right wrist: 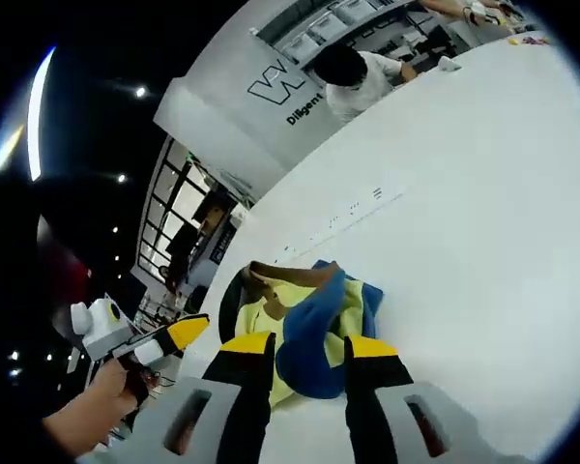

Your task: Fold the garment on the visible template until the final outline fits inside the template.

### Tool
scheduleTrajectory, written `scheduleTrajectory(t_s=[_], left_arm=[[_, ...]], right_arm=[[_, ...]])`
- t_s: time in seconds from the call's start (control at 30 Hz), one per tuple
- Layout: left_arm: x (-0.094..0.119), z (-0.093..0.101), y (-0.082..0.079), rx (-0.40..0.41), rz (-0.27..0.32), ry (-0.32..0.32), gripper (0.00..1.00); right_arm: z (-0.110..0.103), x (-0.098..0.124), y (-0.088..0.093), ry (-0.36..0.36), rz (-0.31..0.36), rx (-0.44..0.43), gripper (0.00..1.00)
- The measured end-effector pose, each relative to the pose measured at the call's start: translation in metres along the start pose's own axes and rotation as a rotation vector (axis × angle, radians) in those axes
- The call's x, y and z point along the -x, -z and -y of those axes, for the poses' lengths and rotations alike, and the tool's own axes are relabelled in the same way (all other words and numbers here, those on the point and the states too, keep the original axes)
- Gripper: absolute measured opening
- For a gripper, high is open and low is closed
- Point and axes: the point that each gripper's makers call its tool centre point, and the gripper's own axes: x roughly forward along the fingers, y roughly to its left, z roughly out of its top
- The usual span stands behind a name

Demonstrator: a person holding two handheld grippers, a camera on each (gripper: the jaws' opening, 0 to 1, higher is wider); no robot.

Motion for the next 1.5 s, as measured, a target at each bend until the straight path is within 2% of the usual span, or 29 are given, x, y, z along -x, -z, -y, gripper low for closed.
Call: scheduleTrajectory(t_s=[0.03,0.07,0.23,0.43,0.5,0.53,0.67,0.8,0.93,0.97,1.07,1.1,1.3,1.5], left_arm=[[-0.002,-0.001,0.0,0.006,-0.003,-0.004,0.31],[-0.008,-0.005,-0.001,0.037,-0.009,-0.015,0.29],[-0.021,-0.017,-0.008,0.067,-0.01,-0.056,0.25],[-0.029,-0.019,-0.008,0.065,-0.028,-0.067,0.17],[-0.032,-0.017,-0.007,0.062,-0.039,-0.071,0.14],[-0.034,-0.016,-0.006,0.061,-0.045,-0.074,0.13],[-0.041,-0.015,-0.003,0.055,-0.063,-0.076,0.05],[-0.045,-0.014,0.0,0.049,-0.073,-0.079,0.0],[-0.051,-0.011,0.004,0.05,-0.092,-0.075,0.0],[-0.055,-0.015,0.007,0.051,-0.1,-0.074,0.0],[-0.057,-0.014,0.007,0.04,-0.105,-0.097,0.0],[-0.062,-0.019,0.008,0.04,-0.117,-0.11,0.0],[-0.067,-0.023,0.015,0.032,-0.136,-0.127,0.0],[-0.067,-0.025,0.018,0.03,-0.156,-0.129,0.0]], right_arm=[[-0.001,-0.004,-0.001,-0.011,0.003,-0.04,0.2],[-0.003,-0.011,0.001,-0.025,-0.012,-0.151,0.19],[0.002,-0.023,0.002,0.021,-0.042,-0.202,0.16],[0.001,-0.031,0.004,0.037,-0.056,-0.208,0.15],[-0.003,-0.035,0.013,0.032,-0.108,-0.222,0.13],[-0.005,-0.037,0.015,0.025,-0.113,-0.206,0.12],[-0.004,-0.041,0.022,0.044,-0.14,-0.193,0.07],[-0.002,-0.043,0.027,0.062,-0.151,-0.228,0.01],[0.0,-0.043,0.027,0.082,-0.152,-0.239,0.0],[0.001,-0.044,0.025,0.089,-0.147,-0.249,0.0],[0.001,-0.044,0.02,0.1,-0.138,-0.268,0.0],[0.002,-0.045,0.019,0.106,-0.145,-0.262,0.0],[-0.003,-0.047,0.02,0.104,-0.174,-0.272,0.0],[-0.011,-0.052,0.033,0.117,-0.228,-0.227,0.0]])
